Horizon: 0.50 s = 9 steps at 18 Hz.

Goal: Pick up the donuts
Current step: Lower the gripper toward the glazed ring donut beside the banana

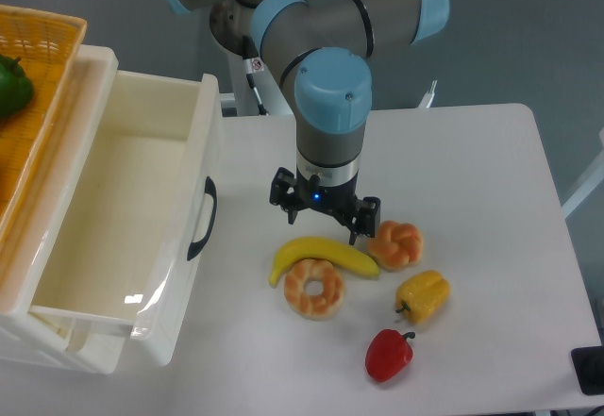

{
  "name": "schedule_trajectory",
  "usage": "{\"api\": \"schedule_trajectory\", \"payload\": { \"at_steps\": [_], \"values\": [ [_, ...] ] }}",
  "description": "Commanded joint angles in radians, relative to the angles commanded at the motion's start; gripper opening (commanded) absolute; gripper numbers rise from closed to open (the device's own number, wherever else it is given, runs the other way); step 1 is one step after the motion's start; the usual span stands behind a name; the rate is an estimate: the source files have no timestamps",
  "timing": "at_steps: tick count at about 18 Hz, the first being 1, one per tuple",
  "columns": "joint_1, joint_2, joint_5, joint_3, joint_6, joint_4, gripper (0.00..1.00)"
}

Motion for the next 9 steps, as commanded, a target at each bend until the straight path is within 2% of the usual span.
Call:
{"api": "schedule_trajectory", "payload": {
  "at_steps": [4, 9],
  "values": [
    [0.002, -0.003, -0.003, -0.002, 0.02, 0.002, 1.0],
    [0.002, -0.008, -0.005, -0.035, 0.014, 0.017, 1.0]
  ]
}}
